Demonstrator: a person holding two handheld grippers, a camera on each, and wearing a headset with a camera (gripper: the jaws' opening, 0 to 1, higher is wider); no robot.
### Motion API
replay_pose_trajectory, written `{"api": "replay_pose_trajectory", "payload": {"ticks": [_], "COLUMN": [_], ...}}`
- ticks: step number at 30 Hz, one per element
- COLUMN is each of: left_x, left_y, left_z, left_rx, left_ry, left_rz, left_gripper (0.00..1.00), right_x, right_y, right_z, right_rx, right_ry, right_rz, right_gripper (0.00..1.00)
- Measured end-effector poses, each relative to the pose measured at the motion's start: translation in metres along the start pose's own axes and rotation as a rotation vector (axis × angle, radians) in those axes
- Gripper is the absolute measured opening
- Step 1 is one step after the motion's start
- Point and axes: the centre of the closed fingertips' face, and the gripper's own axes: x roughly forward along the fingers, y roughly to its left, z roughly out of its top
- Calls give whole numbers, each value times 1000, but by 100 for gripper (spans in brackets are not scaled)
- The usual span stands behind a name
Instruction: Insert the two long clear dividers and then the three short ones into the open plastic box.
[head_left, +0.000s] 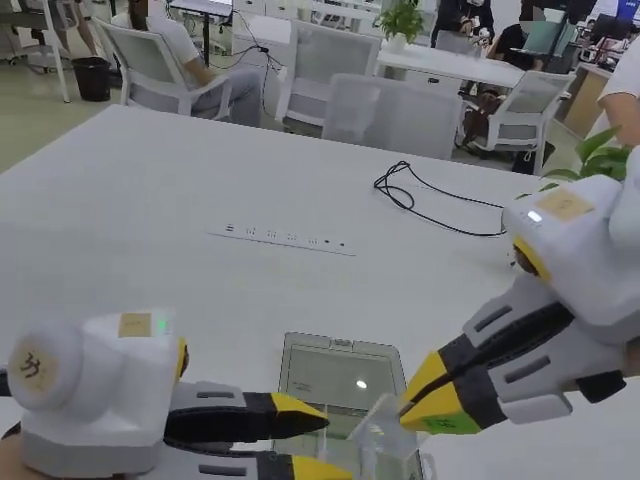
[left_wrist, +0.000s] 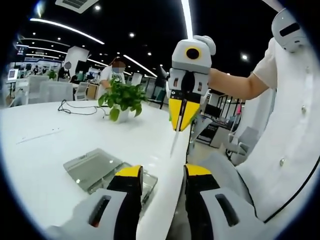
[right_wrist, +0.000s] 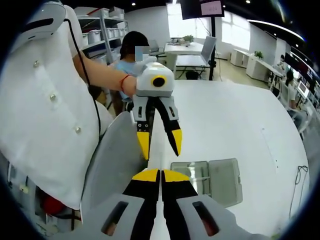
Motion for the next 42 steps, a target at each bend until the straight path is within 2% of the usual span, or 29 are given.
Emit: {"api": "replay_pose_trajectory", "payload": {"ticks": [13,21,32,39,42], "left_x": [-19,-25,-28,-28,-28], "left_y": [22,32,40,42,44], "left_z": [-18,-29,-39,-39,-40], "left_rx": [-13,-26,-23,-2,-1], "left_ry": [36,63,76,72,59], "left_rz": [105,137,163,165,168], "left_gripper": [50,60,77,84,90], "right_x": [10,25,49,68,76], "right_y": [-27,-45,-61,-70,-73], "right_z": [-1,-5,-13,-24,-29], "right_rx": [9,21,46,69,73], "right_ry": [5,8,8,-2,-2], "right_rz": [-48,-64,-71,-70,-69], "right_gripper": [3,3,3,3,3]}}
